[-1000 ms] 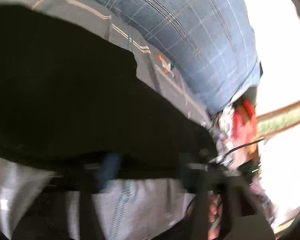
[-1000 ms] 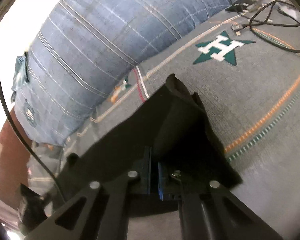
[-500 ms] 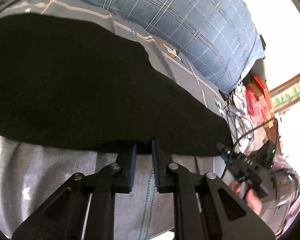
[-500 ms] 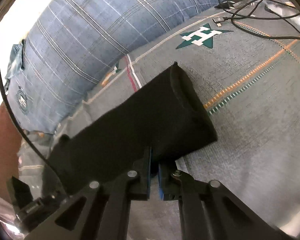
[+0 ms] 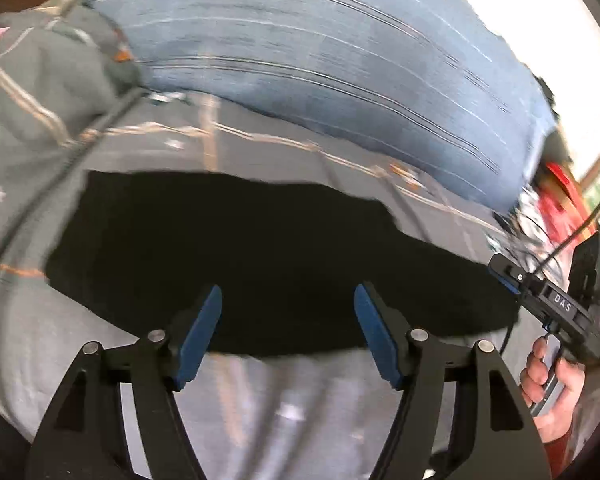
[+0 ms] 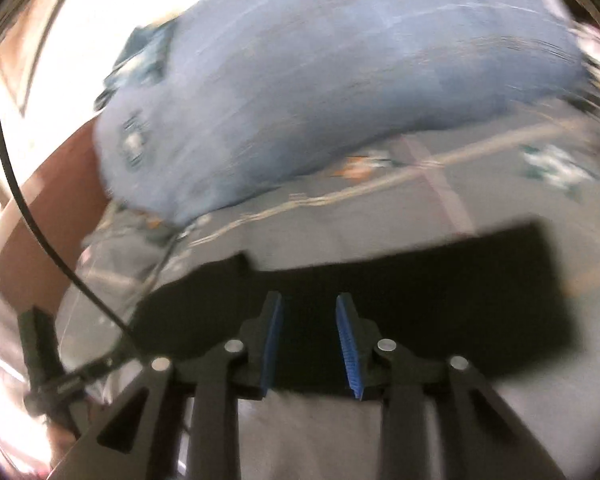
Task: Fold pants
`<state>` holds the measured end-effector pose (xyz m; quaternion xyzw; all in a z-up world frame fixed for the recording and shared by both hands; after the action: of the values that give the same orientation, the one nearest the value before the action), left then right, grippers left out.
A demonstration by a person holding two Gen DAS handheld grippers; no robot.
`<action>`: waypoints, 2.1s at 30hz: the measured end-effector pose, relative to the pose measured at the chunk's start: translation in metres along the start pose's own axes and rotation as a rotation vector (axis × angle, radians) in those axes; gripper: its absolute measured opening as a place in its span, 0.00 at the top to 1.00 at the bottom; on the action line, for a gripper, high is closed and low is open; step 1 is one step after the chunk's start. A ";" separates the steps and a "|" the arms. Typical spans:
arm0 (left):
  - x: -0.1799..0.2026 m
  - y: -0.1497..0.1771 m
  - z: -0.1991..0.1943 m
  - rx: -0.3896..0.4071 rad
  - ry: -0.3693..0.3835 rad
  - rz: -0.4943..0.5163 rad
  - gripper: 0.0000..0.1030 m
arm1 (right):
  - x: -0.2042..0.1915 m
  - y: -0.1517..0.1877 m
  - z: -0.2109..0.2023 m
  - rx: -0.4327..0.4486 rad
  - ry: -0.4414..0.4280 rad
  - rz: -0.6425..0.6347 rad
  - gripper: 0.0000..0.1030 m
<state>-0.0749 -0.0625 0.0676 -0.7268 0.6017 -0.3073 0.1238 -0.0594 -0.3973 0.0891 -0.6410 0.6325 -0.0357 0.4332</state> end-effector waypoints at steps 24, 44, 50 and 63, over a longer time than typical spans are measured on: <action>-0.081 -0.008 0.044 0.032 -0.249 -0.018 0.30 | -0.052 -0.014 0.163 -0.131 0.102 -0.213 0.91; -0.048 -0.015 0.014 0.067 -0.214 0.015 0.30 | -0.079 0.019 0.079 -0.085 -0.027 -0.198 0.71; -0.037 -0.004 0.026 0.040 -0.224 0.039 0.30 | -0.067 0.043 0.078 -0.123 0.026 -0.205 0.71; -0.025 0.000 0.038 0.027 -0.270 0.097 0.30 | -0.050 0.050 0.076 -0.130 0.050 -0.168 0.71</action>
<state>-0.0547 -0.0460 0.0303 -0.7297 0.6099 -0.2085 0.2282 -0.0633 -0.3079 0.0372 -0.7173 0.5882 -0.0469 0.3705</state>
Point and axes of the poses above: each gripper's, at about its wrist camera, not at the fingertips, and z roughly the way its jaws point, x to its right, y to its underside, the point moved 1 cm from there along z, roughly the way its jaws point, and after that the axes turned 4 degrees about -y, right-handed, at the moved point
